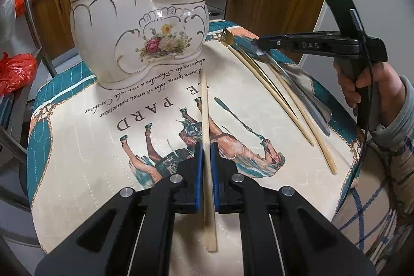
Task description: Organize utensils
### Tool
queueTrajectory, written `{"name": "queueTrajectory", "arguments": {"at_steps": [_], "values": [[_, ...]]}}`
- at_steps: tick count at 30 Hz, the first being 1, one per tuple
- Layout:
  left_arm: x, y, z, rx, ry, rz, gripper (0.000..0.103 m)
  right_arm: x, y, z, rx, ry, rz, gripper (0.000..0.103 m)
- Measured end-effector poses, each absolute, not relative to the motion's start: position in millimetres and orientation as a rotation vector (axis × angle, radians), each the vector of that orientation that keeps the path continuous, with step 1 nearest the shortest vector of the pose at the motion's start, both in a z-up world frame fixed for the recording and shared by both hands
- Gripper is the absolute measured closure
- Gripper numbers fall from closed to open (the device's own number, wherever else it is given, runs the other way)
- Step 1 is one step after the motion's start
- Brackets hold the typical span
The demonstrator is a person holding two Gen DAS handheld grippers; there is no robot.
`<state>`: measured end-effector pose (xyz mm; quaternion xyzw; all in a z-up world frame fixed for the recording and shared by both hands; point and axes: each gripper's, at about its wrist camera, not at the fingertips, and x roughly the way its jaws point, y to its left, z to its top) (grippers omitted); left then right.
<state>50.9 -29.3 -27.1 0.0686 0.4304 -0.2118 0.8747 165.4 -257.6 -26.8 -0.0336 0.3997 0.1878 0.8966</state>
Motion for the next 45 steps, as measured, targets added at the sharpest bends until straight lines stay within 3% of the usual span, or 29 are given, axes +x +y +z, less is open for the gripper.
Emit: {"name": "queueTrajectory", "arguments": {"at_steps": [8,20,23,27,29,37,45], "values": [[51.6,-29.9,-28.8,0.147,0.904,-0.443,0.096,150.4,-261.8,-12.3,-0.043,0.769,0.410,0.099],[51.8,-31.9,-30.8,0.148,0.904,-0.444,0.094,157.0,-279.2,-34.0,0.011,0.852,0.377,0.097],[51.7,-32.5,-31.3,0.151,0.903,-0.445,0.093,157.2,-285.3,-35.8,0.016,0.856,0.344,0.094],[51.1,-32.0,-31.0,0.149,0.901,-0.445,0.093,148.7,-286.0,-31.3,0.008,0.841,0.338,0.076],[51.3,-31.8,-31.0,0.146,0.901,-0.445,0.093,140.3,-283.0,-29.8,0.003,0.837,0.347,0.075],[49.4,-32.6,-30.2,0.142,0.896,-0.451,0.093,111.5,-266.0,-26.9,-0.030,0.843,0.405,0.076],[48.4,-31.7,-29.4,0.135,0.891,-0.459,0.093,99.5,-256.7,-37.2,-0.028,0.911,0.422,0.087]]}}
